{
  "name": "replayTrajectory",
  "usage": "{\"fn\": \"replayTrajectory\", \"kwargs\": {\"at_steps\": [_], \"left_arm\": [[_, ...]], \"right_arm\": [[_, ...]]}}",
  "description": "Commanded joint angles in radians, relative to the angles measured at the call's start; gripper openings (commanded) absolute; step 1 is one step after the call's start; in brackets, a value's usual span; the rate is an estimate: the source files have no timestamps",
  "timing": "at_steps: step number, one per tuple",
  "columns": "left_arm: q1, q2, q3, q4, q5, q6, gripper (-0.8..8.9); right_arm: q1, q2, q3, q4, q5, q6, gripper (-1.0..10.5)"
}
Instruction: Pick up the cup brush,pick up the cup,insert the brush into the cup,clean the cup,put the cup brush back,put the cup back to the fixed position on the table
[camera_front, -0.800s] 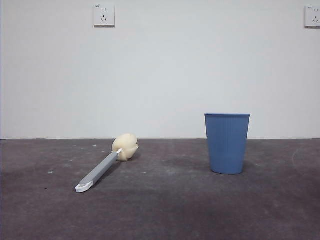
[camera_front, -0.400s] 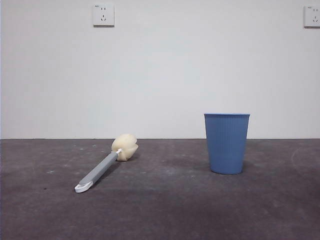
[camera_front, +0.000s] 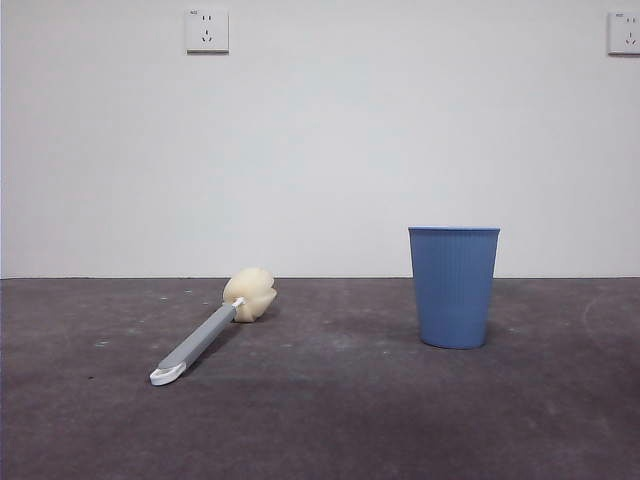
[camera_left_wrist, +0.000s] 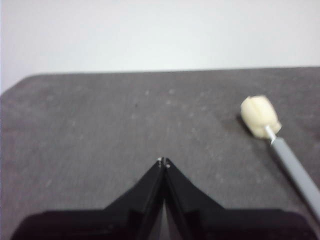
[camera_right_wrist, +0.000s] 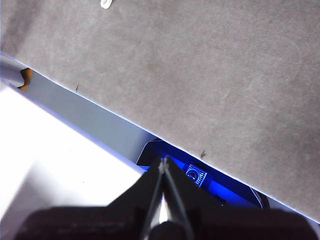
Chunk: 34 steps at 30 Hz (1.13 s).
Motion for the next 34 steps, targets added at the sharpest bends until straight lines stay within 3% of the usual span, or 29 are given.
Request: {"fn": "replayTrajectory", "kwargs": {"at_steps": [1, 30, 34], "left_arm": [[0.003, -0.02, -0.014, -0.071, 0.0, -0.011, -0.03], [0.002, -0.019, -0.014, -0.07, 0.01, -0.014, -0.03], [0.002, -0.019, -0.014, -0.07, 0.01, -0.014, -0.03]], "right_arm": [[0.002, -0.003, -0.004, 0.005, 0.003, 0.009, 0.0], [0.001, -0.003, -0.004, 0.009, 0.006, 0.009, 0.0], [-0.052, -0.042, -0.004, 0.085, 0.095, -0.176, 0.0]]}}
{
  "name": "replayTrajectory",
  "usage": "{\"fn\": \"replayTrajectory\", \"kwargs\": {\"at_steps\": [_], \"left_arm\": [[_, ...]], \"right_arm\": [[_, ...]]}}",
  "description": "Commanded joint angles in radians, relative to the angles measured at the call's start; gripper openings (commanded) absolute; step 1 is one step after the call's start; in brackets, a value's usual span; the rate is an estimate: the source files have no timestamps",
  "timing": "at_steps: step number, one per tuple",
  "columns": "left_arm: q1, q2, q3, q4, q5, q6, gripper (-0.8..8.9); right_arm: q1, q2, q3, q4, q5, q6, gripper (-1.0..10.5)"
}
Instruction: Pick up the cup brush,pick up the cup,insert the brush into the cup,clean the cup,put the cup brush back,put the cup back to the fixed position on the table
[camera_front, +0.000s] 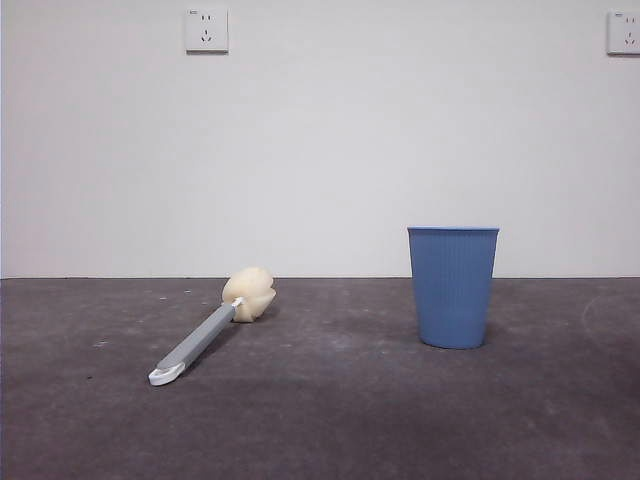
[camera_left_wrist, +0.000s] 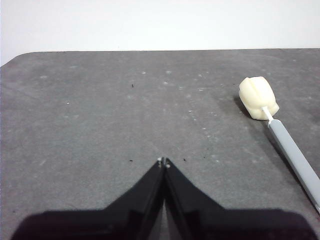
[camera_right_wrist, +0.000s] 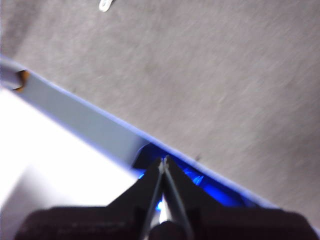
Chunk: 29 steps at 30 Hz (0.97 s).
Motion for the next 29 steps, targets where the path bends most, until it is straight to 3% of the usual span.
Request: {"fn": "replayTrajectory", "kwargs": {"at_steps": [1, 3, 8, 14, 18, 23, 29], "left_arm": [[0.002, -0.003, -0.014, 0.002, -0.001, -0.007, -0.03], [0.002, -0.003, -0.014, 0.002, -0.002, -0.007, -0.03], [0.002, -0.003, -0.014, 0.002, -0.001, -0.007, -0.03], [0.002, -0.003, -0.014, 0.002, -0.001, -0.007, -0.03], [0.002, -0.003, -0.014, 0.002, -0.001, -0.007, -0.03], [0.002, -0.003, -0.014, 0.002, -0.002, -0.007, -0.03], [0.002, -0.003, -0.014, 0.002, -0.001, -0.007, -0.03]], "right_arm": [[-0.061, -0.035, -0.004, 0.108, 0.058, -0.167, 0.0], [-0.128, -0.064, -0.009, 0.205, 0.053, -0.206, 0.0], [-0.361, -0.164, -0.071, 0.426, 0.053, -0.218, 0.0], [-0.584, -0.329, -0.226, 0.591, 0.053, -0.28, 0.0], [-0.655, -0.447, -0.349, 0.665, 0.056, -0.283, 0.0], [-0.675, -0.581, -0.517, 0.747, 0.056, -0.277, 0.0], [-0.671, -0.668, -0.655, 0.8, 0.058, -0.19, 0.0]]}}
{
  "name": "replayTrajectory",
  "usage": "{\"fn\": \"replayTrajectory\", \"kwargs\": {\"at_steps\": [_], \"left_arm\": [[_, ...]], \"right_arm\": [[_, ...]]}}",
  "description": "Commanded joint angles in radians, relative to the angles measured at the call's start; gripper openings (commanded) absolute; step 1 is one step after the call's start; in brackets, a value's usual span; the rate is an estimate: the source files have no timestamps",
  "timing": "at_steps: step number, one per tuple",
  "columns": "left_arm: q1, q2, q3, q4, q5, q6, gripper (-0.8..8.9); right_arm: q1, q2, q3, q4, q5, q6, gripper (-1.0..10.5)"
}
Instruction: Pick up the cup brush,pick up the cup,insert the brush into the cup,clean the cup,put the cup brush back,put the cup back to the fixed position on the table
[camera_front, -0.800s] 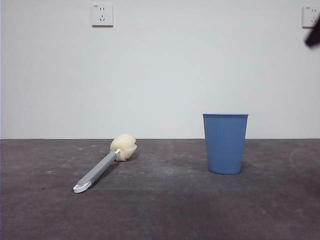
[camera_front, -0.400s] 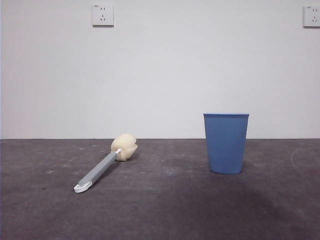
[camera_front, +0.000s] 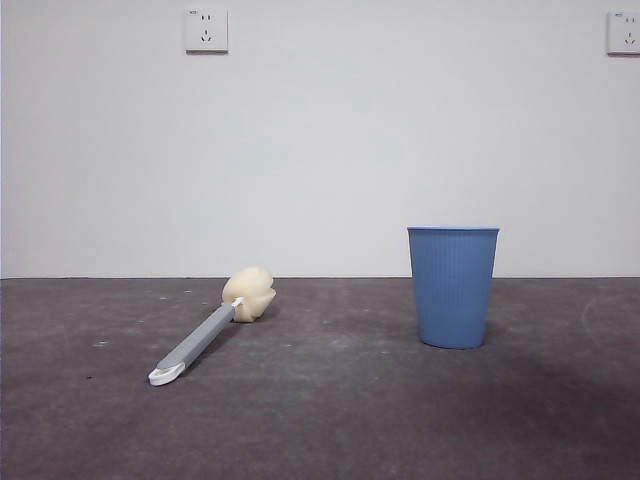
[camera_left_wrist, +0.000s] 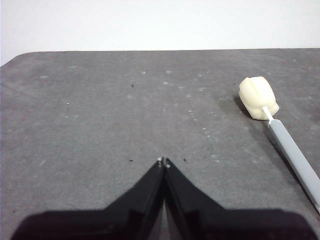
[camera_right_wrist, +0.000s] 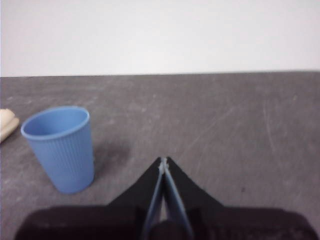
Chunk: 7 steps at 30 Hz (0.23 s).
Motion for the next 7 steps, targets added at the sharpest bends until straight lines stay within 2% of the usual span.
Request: {"fn": "replayTrajectory", "kwargs": {"at_steps": [1, 7], "left_arm": [[0.002, -0.003, -0.014, 0.002, -0.001, -0.007, -0.03], [0.002, -0.003, -0.014, 0.002, -0.001, -0.007, -0.03]], "right_arm": [[0.008, -0.027, -0.051, 0.031, 0.005, 0.06, 0.0], [0.061, -0.064, -0.098, 0.014, 0.011, 0.064, 0.0]]}}
